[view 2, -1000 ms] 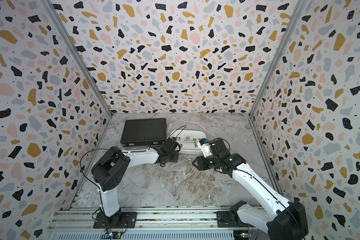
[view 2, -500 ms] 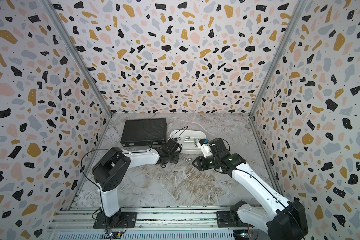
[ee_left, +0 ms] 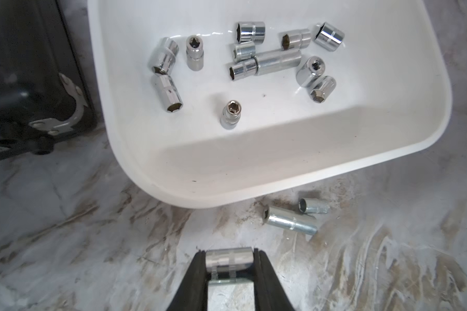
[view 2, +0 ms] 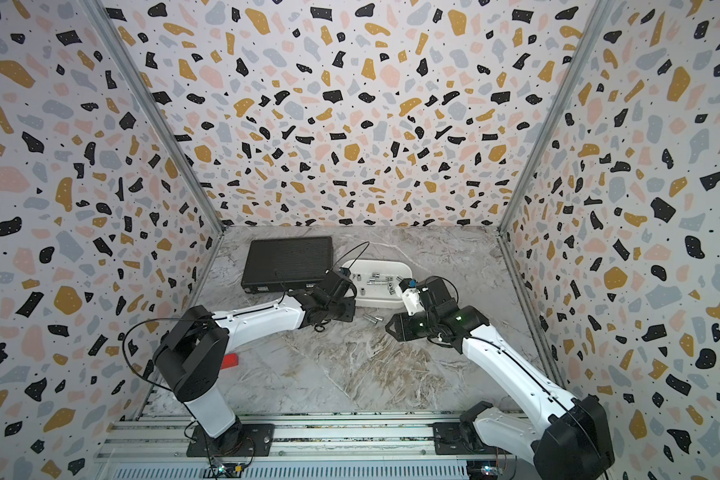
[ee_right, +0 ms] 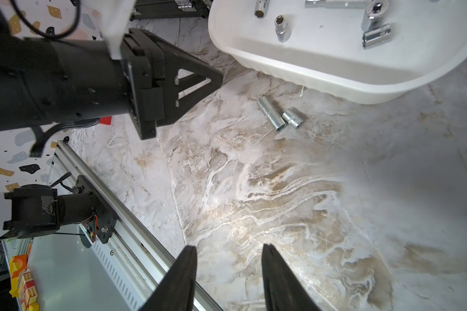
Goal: Put the socket on the desktop into the storage box
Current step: Place the socket head in the storage box.
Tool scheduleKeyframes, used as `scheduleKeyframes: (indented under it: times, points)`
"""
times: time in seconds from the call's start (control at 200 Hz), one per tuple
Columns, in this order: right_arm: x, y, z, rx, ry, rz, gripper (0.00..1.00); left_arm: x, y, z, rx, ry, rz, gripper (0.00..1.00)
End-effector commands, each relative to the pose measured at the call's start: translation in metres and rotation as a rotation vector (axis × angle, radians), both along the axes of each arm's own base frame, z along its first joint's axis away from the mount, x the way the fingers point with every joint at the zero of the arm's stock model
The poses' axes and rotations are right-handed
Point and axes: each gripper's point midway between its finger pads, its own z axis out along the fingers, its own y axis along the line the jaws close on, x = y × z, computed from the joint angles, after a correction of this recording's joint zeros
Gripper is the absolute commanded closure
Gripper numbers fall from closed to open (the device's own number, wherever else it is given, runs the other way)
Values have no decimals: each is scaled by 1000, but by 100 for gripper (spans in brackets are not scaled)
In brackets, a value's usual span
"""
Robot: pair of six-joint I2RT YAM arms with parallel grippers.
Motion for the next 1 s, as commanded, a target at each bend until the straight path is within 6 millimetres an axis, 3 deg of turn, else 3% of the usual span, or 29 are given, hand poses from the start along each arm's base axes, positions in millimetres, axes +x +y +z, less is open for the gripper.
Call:
scheduleKeyframes:
  times: [0.0, 0.22, 0.43, 0.991]
  points:
    - [9, -1, 7, -2, -16, -32, 56, -1, -9, 19, -41, 10, -13, 82]
    - [23, -2, 12, -18, -25, -71, 56, 12, -25, 44, -66, -8, -33, 82]
    - [39, -7, 16, -41, -15, -124, 56, 29, -41, 52, -72, -14, -47, 82]
    - [60, -10, 32, -24, -25, -172, 56, 78, -48, 23, -68, 56, -15, 82]
